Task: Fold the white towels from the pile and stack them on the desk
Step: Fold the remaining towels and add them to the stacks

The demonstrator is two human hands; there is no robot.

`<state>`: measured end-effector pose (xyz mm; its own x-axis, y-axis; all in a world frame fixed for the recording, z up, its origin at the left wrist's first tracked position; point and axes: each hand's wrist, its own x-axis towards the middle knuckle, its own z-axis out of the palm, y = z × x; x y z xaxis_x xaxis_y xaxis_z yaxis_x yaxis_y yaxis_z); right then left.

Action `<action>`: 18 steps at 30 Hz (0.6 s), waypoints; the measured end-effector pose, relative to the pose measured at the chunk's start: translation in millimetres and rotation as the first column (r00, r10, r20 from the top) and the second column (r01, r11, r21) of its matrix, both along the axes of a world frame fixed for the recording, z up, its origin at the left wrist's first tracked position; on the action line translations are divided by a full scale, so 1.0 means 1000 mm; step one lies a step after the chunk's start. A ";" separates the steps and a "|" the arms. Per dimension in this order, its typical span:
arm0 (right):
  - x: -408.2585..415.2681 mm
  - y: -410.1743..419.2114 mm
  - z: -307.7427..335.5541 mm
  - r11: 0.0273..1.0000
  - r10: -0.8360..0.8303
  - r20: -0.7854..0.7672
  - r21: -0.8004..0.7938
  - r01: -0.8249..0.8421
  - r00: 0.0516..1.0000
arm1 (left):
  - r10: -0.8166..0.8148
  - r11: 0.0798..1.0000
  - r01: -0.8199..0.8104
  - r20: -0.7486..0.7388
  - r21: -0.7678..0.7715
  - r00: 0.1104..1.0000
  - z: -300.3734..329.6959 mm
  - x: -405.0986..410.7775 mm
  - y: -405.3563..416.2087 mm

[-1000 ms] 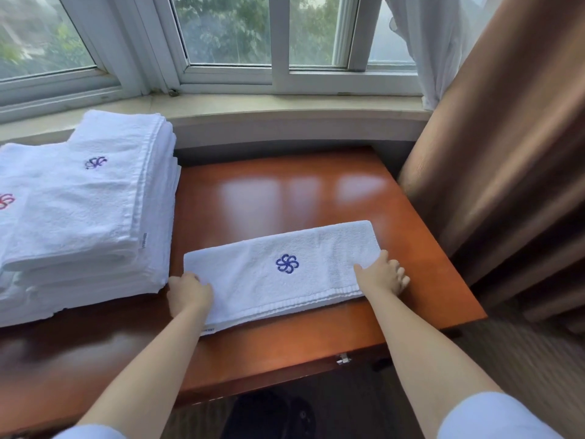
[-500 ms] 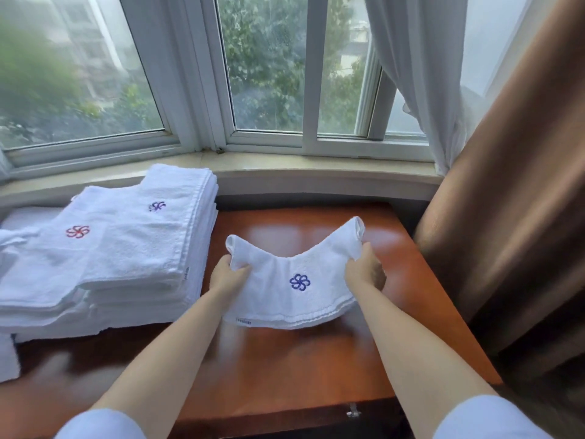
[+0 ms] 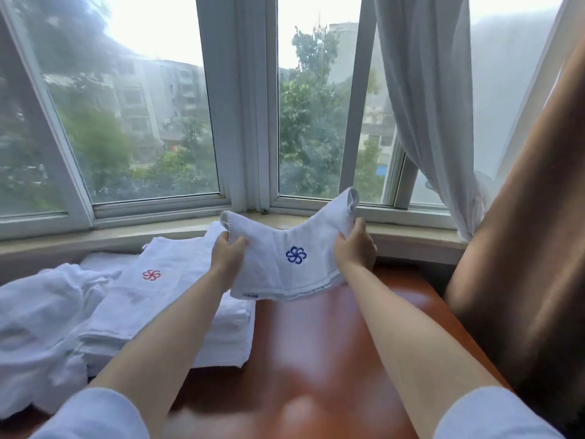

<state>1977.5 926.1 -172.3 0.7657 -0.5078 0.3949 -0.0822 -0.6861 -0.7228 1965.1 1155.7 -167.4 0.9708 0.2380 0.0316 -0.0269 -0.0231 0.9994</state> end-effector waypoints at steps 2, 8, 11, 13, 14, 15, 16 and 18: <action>0.003 0.024 0.013 1.000 0.021 0.017 -0.008 -0.021 1.000 | 0.023 1.000 -0.022 0.022 -0.009 0.999 0.010 -0.001 0.023; 0.015 0.104 0.031 0.990 0.118 0.017 -0.082 -0.117 0.993 | 0.099 0.994 -0.098 0.030 -0.038 0.995 0.019 -0.001 0.101; 0.020 0.146 0.033 0.978 0.186 0.017 -0.104 -0.183 0.982 | 0.104 0.991 -0.104 -0.007 -0.082 0.995 0.020 0.000 0.144; 0.025 0.173 0.032 0.966 0.236 0.021 -0.114 -0.232 0.972 | 0.102 0.989 -0.106 -0.034 -0.107 0.994 0.022 -0.001 0.172; 0.027 0.187 0.033 0.961 0.255 0.025 -0.116 -0.251 0.967 | 0.100 0.988 -0.105 -0.048 -0.112 0.994 0.022 -0.001 0.186; 0.030 0.201 0.034 0.956 0.273 0.030 -0.124 -0.268 0.961 | 0.099 0.988 -0.106 -0.062 -0.110 0.993 0.022 -0.001 0.200; 0.032 0.215 0.035 0.950 0.290 0.039 -0.135 -0.282 0.956 | 0.108 0.989 -0.115 -0.073 -0.098 0.991 0.021 -0.001 0.213; 0.038 0.246 0.036 0.934 0.326 0.052 -0.171 -0.313 0.944 | 0.151 0.983 -0.160 -0.106 -0.089 0.983 0.017 -0.002 0.244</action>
